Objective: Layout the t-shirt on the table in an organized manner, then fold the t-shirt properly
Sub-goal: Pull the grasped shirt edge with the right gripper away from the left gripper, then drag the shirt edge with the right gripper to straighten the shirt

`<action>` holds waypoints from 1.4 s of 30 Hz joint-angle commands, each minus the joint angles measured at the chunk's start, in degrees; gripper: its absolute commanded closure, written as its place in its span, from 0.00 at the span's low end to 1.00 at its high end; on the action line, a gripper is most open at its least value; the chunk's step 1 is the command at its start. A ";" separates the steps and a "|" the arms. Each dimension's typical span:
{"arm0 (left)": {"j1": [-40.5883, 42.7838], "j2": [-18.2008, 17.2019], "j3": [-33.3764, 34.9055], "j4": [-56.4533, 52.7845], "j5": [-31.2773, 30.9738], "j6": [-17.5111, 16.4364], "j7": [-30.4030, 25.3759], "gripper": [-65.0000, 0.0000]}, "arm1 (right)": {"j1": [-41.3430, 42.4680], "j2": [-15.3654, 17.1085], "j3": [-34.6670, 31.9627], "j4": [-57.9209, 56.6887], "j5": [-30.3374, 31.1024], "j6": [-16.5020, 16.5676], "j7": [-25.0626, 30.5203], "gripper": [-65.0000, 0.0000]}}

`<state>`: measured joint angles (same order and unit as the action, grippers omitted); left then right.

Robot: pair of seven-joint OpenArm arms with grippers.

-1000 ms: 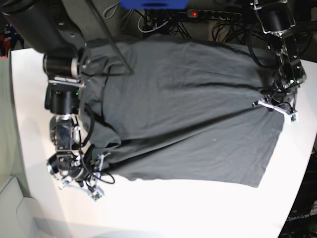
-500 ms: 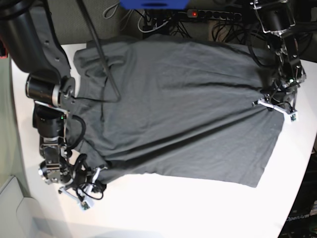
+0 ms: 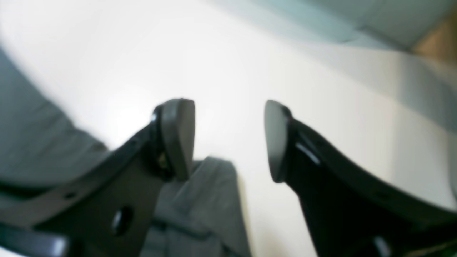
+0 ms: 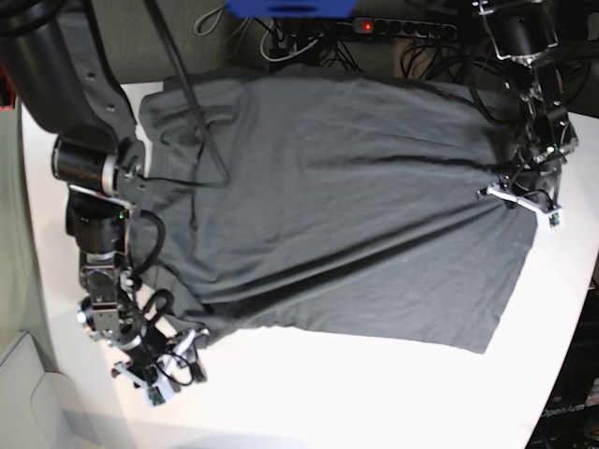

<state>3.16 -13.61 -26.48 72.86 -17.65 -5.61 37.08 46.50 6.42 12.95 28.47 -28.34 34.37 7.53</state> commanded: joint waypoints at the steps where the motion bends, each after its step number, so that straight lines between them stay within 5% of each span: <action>1: 1.90 0.55 0.50 -0.99 1.87 0.82 8.77 1.00 | 2.60 -0.22 0.10 1.38 0.86 0.40 1.66 0.48; 9: 3.04 0.02 0.33 -1.34 1.87 0.82 8.33 1.00 | 1.19 -2.15 -0.16 1.73 0.78 0.66 -4.67 0.53; 13: 3.13 -2.00 0.24 -1.43 1.87 0.82 8.24 1.00 | -2.06 -4.79 0.10 2.52 0.69 5.63 -5.55 0.59; 18: 3.22 -4.20 -0.20 0.59 1.34 0.82 9.03 1.00 | -10.24 -7.34 -0.16 14.30 0.78 5.63 -13.11 0.67; 24: 1.72 -4.37 -3.37 7.45 1.34 0.82 14.57 1.00 | -21.05 -9.54 -0.33 30.30 0.60 5.63 -16.98 0.73; 33: -5.40 -2.09 -3.10 15.27 1.25 0.82 21.78 1.00 | -29.40 -9.18 -0.42 31.97 0.43 5.63 -19.88 0.78; 42: -12.52 0.38 -1.87 -2.66 1.87 0.82 14.66 1.00 | -38.54 -8.39 -5.79 45.16 -2.65 5.63 -26.56 0.78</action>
<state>-8.34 -12.27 -28.34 69.65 -16.16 -4.89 50.33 8.27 -2.15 7.11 73.34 -30.30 39.18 -18.28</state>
